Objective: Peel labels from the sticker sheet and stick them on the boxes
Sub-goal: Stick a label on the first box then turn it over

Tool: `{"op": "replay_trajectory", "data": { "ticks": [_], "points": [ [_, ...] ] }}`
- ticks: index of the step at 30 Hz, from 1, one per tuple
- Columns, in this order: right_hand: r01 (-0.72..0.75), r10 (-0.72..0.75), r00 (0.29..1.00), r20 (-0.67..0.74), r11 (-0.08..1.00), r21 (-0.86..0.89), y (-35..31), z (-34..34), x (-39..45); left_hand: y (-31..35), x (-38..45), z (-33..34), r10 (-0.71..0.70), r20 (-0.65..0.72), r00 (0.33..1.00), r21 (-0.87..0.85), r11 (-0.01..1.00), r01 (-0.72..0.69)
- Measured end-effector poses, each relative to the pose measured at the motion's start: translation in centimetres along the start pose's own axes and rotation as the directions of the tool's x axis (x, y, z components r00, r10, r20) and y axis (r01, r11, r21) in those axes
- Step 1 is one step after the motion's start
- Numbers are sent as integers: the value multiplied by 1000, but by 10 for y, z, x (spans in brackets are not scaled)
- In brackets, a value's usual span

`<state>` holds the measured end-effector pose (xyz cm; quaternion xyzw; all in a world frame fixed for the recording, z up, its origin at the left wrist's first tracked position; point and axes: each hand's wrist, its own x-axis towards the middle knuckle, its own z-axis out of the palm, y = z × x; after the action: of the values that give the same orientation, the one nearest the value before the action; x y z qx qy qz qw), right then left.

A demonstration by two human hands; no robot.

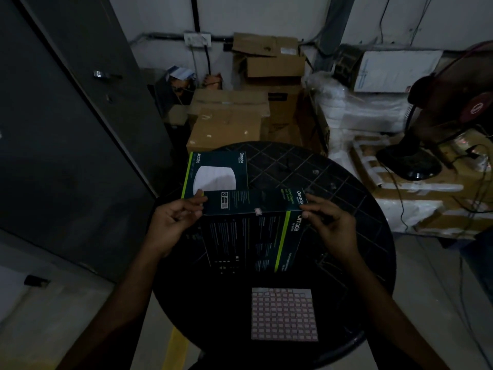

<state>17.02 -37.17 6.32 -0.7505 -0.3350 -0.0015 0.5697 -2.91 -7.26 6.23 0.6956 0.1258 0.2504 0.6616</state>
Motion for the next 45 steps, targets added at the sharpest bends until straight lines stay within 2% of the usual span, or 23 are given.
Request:
{"op": "replay_trajectory", "data": {
  "ticks": [2,4,7,9,11,13,15,17,19,21,24,28,30,32,34,36,39,42,43,45],
  "points": [
    [-95,88,994,69,990,107,2,-4,-4,5,-1,-6,-8,-24,1000,-37,999,7],
    [-201,167,967,193,964,175,7,-13,-2,12,1,-7,3,18,1000,58,998,-4],
    [-243,209,890,405,969,33,20,-19,6,17,9,-3,27,57,998,321,946,-44],
    [-238,243,838,488,968,-74,25,-12,7,17,15,3,117,37,992,534,837,-119],
    [-239,263,828,496,965,-111,31,-2,3,19,17,14,227,55,972,718,668,-197],
    [-225,241,857,456,970,-91,32,3,-1,29,13,30,226,105,969,837,506,-208],
    [-188,184,881,435,982,-33,27,5,-1,40,8,44,133,187,973,872,434,-227],
    [-152,126,896,425,988,29,13,5,2,53,6,55,45,287,957,850,449,-276],
    [-80,48,915,400,995,64,-4,6,8,65,4,66,20,360,933,784,535,-314],
    [70,-60,913,403,997,-10,-21,4,15,75,4,78,4,393,919,697,651,-301],
    [231,-114,878,464,951,-205,-39,7,25,80,10,82,-25,400,916,691,664,-284],
    [293,-44,836,546,878,-378,-31,4,27,64,19,63,-39,382,923,598,772,-214],
    [364,64,818,571,712,-601,-18,-17,29,51,18,48,-61,324,944,587,795,-151],
    [301,257,827,499,548,-781,-8,-42,31,37,12,34,-93,268,959,537,841,-68],
    [235,326,824,464,549,-802,-1,-56,31,22,5,21,-125,237,963,488,873,-7],
    [231,265,833,485,630,-741,1,-53,29,13,1,13,-162,246,956,562,827,-5],
    [253,116,874,472,720,-646,-5,-38,24,8,8,12,-199,280,939,759,645,-89],
    [335,65,860,507,677,-655,-23,-21,28,18,15,36,-209,358,910,866,439,-240],
    [360,60,855,515,647,-673,-30,-14,31,19,15,46,-207,382,901,864,425,-269],
    [407,2,856,518,615,-675,-46,-2,33,24,12,67,-201,408,890,819,511,-260]
  ]
}}
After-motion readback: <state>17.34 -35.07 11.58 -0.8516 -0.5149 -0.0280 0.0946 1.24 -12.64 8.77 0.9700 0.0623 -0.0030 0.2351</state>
